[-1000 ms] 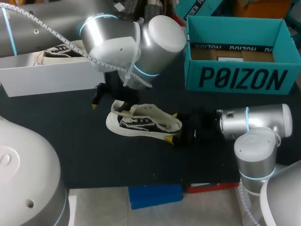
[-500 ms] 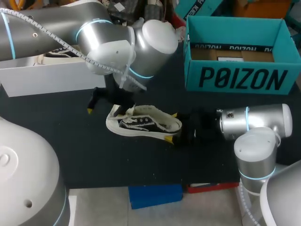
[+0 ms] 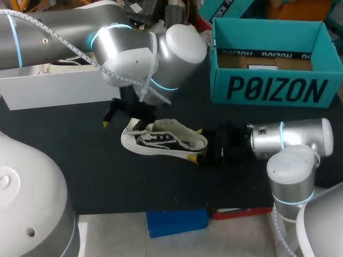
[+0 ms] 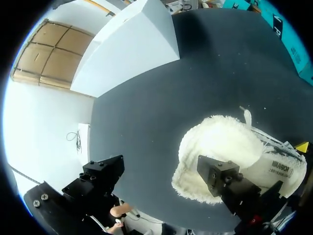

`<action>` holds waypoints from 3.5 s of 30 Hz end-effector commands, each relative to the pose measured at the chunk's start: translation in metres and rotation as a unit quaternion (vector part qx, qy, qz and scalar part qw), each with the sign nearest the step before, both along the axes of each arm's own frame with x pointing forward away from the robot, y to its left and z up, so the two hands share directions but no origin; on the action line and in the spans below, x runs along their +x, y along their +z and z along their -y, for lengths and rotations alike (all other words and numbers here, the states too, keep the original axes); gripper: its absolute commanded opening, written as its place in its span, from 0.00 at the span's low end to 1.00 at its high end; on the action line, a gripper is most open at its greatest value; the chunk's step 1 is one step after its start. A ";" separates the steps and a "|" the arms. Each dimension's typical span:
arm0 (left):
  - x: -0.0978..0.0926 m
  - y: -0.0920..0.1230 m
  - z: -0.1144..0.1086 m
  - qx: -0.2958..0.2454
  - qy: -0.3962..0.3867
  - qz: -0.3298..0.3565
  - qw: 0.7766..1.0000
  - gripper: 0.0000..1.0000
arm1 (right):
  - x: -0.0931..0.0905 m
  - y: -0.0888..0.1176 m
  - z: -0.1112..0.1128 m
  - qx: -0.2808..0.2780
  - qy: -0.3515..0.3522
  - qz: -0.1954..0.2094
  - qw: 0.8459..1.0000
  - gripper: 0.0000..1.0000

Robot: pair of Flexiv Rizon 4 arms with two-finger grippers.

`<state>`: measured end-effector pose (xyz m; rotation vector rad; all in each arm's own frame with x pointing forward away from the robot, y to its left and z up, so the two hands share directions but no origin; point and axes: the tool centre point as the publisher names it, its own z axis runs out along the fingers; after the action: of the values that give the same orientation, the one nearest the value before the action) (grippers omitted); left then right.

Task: Take the shoe out of the shoebox, open the shoe tongue, remove and reinsert the insole, then place the shoe into the shoebox

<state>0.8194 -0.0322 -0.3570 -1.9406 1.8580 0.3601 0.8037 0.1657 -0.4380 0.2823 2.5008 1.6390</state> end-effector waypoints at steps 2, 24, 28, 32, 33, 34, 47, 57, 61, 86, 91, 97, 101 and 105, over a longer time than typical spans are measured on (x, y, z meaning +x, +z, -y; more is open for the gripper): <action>-0.013 0.046 -0.011 -0.115 -0.094 0.033 0.988 0.51 | 0.000 -0.002 -0.001 0.000 -0.001 0.000 1.000 0.00; 0.005 0.074 0.107 -0.298 -0.517 -0.090 0.797 0.00 | 0.000 -0.002 -0.001 0.000 -0.001 0.000 1.000 0.00; 0.005 0.074 0.107 -0.298 -0.517 -0.090 0.797 0.00 | 0.000 -0.002 -0.001 0.000 -0.001 0.000 1.000 0.00; 0.005 0.074 0.107 -0.298 -0.517 -0.090 0.797 0.00 | 0.000 -0.002 -0.001 0.000 -0.001 0.000 1.000 0.00; 0.005 0.074 0.107 -0.298 -0.517 -0.090 0.797 0.00 | 0.000 -0.002 -0.001 0.000 -0.001 0.000 1.000 0.00; 0.005 0.074 0.107 -0.298 -0.517 -0.090 0.797 0.00 | 0.000 -0.002 -0.001 0.000 -0.001 0.000 1.000 0.00; 0.000 0.061 0.115 -0.262 -0.642 -0.269 0.669 0.00 | 0.000 -0.002 -0.001 0.000 -0.001 0.000 1.000 0.00; -0.010 0.047 0.125 -0.214 -0.718 -0.292 0.594 0.00 | 0.000 -0.002 -0.001 0.000 -0.001 0.000 1.000 0.00; -0.011 0.046 0.128 -0.218 -0.734 -0.264 0.586 0.00 | 0.000 -0.002 -0.001 0.000 -0.001 0.000 1.000 0.00; 0.010 0.004 0.144 -0.289 -0.734 -0.303 0.535 0.00 | 0.000 -0.002 -0.001 0.000 -0.001 0.000 1.000 0.00; 0.008 -0.007 0.147 -0.298 -0.734 -0.307 0.527 0.00 | 0.000 -0.002 -0.001 0.000 -0.001 0.000 1.000 0.00; 0.003 -0.017 0.146 -0.314 -0.732 -0.308 0.520 0.00 | 0.000 -0.002 -0.001 0.000 -0.001 0.000 1.000 0.00; -0.007 -0.023 0.147 -0.317 -0.734 -0.312 0.513 0.00 | 0.000 -0.002 -0.001 0.000 -0.001 0.000 1.000 0.00; -0.017 -0.029 0.148 -0.315 -0.736 -0.320 0.507 0.00 | 0.000 -0.002 -0.001 0.000 -0.001 0.000 1.000 0.00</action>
<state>0.8066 -0.1774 -0.3806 0.4107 3.5753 -0.2929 0.8037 0.1657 -0.4380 0.2825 2.5007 1.6394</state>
